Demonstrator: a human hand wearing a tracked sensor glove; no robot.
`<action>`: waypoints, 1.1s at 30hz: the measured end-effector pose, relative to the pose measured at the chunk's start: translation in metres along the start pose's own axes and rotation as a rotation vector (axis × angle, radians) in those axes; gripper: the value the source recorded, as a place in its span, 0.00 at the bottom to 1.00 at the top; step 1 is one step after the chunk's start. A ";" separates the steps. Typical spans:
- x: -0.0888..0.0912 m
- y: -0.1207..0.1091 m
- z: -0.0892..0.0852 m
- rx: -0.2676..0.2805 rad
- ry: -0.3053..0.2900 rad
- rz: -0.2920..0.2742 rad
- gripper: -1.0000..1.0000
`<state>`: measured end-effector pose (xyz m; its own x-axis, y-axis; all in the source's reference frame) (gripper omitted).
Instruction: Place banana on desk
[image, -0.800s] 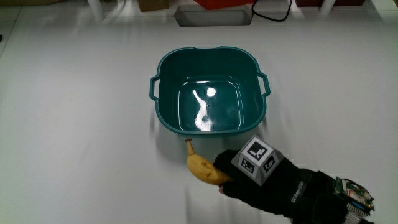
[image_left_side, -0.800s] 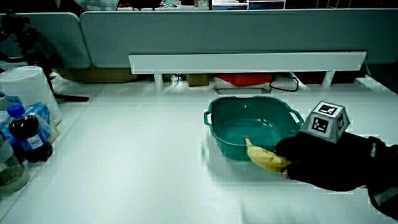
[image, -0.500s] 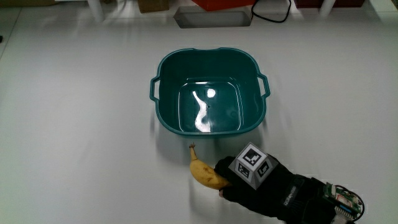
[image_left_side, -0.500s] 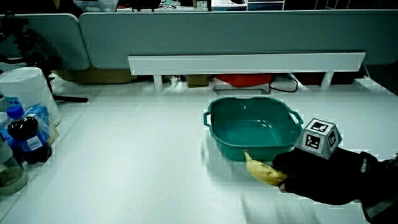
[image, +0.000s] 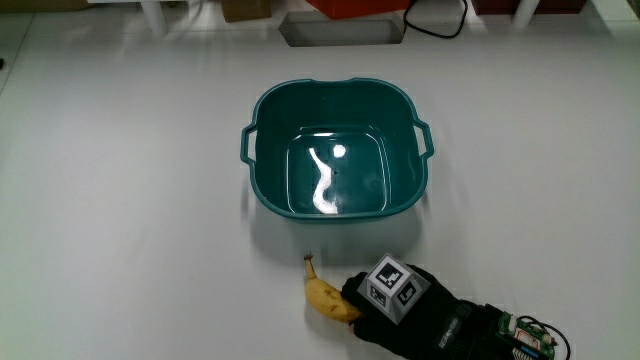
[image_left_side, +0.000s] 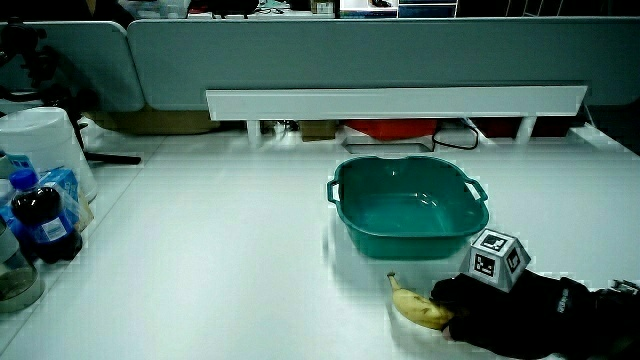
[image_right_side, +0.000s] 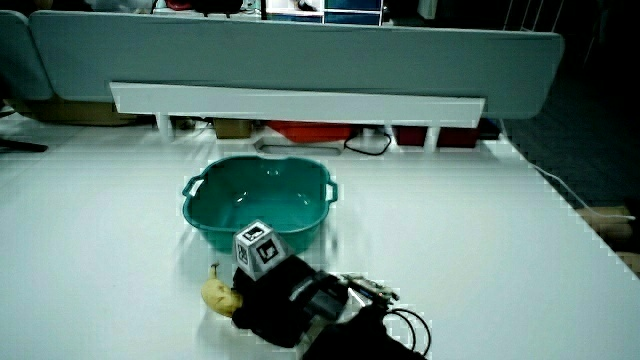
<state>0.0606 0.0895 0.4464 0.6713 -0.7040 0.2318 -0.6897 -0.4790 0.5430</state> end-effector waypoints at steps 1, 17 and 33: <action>0.000 0.001 -0.002 -0.004 0.002 0.001 0.50; -0.009 0.004 -0.015 -0.048 0.003 0.017 0.50; -0.008 0.005 -0.023 -0.060 0.023 0.003 0.32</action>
<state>0.0580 0.1052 0.4659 0.6760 -0.6925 0.2519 -0.6746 -0.4439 0.5898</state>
